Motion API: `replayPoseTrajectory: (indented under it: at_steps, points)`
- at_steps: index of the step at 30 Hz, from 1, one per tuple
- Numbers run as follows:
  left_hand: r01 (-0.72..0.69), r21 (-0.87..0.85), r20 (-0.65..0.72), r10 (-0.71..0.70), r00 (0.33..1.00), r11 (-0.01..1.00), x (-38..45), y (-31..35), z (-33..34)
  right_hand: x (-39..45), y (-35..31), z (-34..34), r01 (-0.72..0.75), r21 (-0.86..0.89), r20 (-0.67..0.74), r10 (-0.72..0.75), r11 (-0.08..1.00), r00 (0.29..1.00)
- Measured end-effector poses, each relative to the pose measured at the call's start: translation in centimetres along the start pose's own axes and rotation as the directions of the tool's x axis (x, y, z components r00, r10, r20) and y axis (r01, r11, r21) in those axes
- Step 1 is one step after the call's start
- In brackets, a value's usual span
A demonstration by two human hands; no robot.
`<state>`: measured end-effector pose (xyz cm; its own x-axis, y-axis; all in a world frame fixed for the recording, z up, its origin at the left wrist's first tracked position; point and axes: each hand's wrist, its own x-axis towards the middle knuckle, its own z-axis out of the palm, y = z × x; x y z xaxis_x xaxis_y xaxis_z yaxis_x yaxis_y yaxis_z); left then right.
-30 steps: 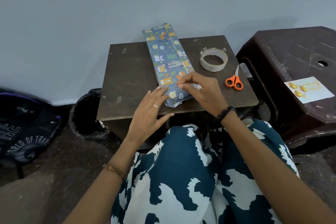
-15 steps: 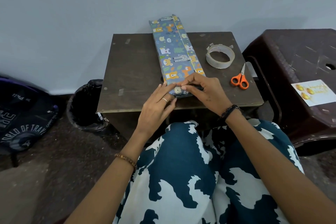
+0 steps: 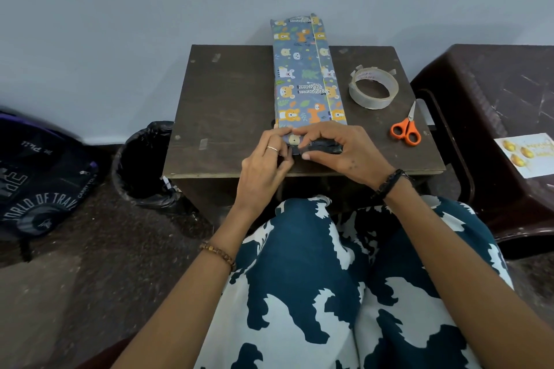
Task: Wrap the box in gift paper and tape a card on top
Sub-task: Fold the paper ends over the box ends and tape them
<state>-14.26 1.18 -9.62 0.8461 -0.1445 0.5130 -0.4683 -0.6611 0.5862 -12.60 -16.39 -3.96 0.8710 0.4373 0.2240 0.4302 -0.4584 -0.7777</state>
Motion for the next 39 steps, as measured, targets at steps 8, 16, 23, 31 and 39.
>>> replayPoseTrajectory:
  at_steps: [8, 16, 23, 31, 39]
  points:
    - [0.121, -0.218, 0.062, -0.110, 0.992, 0.968, 0.1, 0.1, -1.0, -0.1, 0.2, 1.2, 0.134, -0.298, -0.036, -0.152, 0.945, 0.988]
    - [0.138, -0.270, 0.091, -0.118, 0.989, 0.953, 0.3, 0.1, -1.7, 0.4, 0.6, 2.5, 0.289, -0.638, -0.043, -0.408, 0.713, 0.912]
    - [0.143, -0.267, 0.116, -0.115, 0.987, 0.953, 0.2, 0.1, -1.8, 0.7, 1.1, 2.9, 0.343, -0.725, -0.023, -0.518, 0.597, 0.855]
    - [0.162, -0.205, 0.114, -0.141, 0.983, 0.965, 0.3, 0.4, -2.0, 1.0, 1.4, 3.0, 0.361, -0.795, -0.018, -0.613, 0.488, 0.790]
    - [0.192, -0.187, 0.112, -0.173, 0.978, 0.963, 0.6, 0.8, -2.0, 1.2, 1.2, 2.4, 0.385, -0.784, 0.027, -0.593, 0.487, 0.805]
